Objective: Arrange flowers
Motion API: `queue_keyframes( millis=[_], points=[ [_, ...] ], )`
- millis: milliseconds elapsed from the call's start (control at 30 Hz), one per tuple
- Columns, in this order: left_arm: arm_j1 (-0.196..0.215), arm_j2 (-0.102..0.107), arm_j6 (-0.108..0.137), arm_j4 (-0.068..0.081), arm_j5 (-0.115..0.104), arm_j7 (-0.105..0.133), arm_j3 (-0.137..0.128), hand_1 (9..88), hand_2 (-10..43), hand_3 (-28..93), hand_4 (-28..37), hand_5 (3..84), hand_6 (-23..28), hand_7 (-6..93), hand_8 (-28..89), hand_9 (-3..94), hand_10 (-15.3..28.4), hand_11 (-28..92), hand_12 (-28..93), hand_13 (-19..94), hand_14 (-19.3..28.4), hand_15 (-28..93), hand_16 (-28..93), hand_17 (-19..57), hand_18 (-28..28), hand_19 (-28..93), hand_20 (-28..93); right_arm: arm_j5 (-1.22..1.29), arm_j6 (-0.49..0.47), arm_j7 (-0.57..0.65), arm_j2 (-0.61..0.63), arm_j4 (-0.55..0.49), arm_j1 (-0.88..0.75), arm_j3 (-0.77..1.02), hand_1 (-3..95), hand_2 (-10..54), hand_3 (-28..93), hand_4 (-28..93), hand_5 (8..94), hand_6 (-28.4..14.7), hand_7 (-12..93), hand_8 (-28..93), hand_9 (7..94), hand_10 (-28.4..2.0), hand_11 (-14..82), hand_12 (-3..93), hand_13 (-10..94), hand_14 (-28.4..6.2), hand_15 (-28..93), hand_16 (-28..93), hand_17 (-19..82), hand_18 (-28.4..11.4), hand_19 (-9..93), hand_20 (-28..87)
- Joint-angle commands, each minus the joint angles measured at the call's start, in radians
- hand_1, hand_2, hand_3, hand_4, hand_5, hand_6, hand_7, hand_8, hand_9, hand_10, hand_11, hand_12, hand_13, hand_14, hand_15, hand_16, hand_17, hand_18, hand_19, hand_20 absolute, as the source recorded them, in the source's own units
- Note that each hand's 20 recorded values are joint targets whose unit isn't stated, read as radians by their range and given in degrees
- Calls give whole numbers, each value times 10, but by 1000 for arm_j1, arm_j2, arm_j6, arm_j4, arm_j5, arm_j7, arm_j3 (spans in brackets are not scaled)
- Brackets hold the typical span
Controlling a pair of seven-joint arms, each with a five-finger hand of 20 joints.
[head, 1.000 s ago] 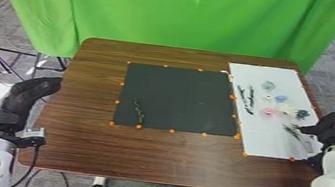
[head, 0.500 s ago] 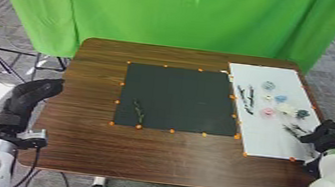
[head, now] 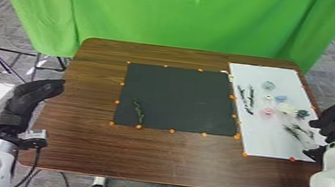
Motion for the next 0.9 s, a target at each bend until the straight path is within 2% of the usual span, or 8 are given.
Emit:
queue_keyframes(
  millis=[33,100,233,500,767,833,867,900],
  points=[
    [-1,8,-18,-1,-2,-10,0,279,-90,611,-193,457,37,192,-79,431,131,232,157,358,162,152,41,51,103,59,141,-1,-145,33,9,40,15,11,481,-95,551,-96,729,-39,254,109,867,-126,310,271,937,-22,508,296,690,-73,928,338],
    [0,8,-19,-2,-2,-10,-2,279,-90,612,-193,457,37,192,-79,431,131,232,158,358,162,152,41,51,103,59,140,14,-163,39,7,49,13,18,395,-95,584,-101,683,-41,201,-52,823,-149,235,251,937,-30,472,319,682,-72,923,339],
    [4,6,-22,-3,-2,-9,-3,280,-91,612,-192,457,36,192,-79,431,131,232,158,358,162,151,40,51,103,59,140,42,-225,42,0,48,8,34,339,-95,557,-104,630,-59,125,-60,770,-173,133,203,937,-35,448,329,679,-69,915,336],
    [0,6,-29,-3,1,-10,-2,282,-92,611,-192,456,37,191,-79,431,131,231,159,358,162,149,41,51,103,58,140,87,-294,37,-4,40,10,26,311,-95,514,-110,615,-74,84,-49,747,-186,100,159,937,-37,446,320,679,-69,911,335],
    [1,3,-31,-3,1,-12,-1,283,-93,611,-191,456,36,192,-79,431,131,231,160,359,162,151,41,51,103,59,140,84,-287,39,-4,54,28,-21,434,-95,530,-122,688,-57,124,-60,860,-148,133,172,937,-27,506,269,698,-68,916,326],
    [1,3,-32,-4,1,-12,-2,284,-93,611,-190,456,36,192,-79,431,131,231,159,359,162,151,41,51,103,59,140,82,-250,44,-3,58,22,-27,484,-95,544,-135,716,-49,143,-64,877,-140,142,175,937,-24,521,252,707,-65,917,318],
    [-1,5,-32,-3,1,-12,-1,284,-93,611,-190,456,36,193,-79,431,130,230,159,359,163,151,41,51,103,58,140,66,-213,38,-3,60,17,-30,496,-95,545,-143,721,-48,146,-52,880,-139,143,176,937,-22,526,247,709,-65,917,316],
    [-2,6,-32,-2,-1,-12,-1,284,-92,610,-190,456,36,192,-79,431,131,230,159,360,163,152,41,51,103,59,140,57,-185,36,0,60,15,-33,553,-95,482,-123,737,-51,141,45,894,-133,144,196,937,-20,535,234,713,-64,918,311]
  ],
)
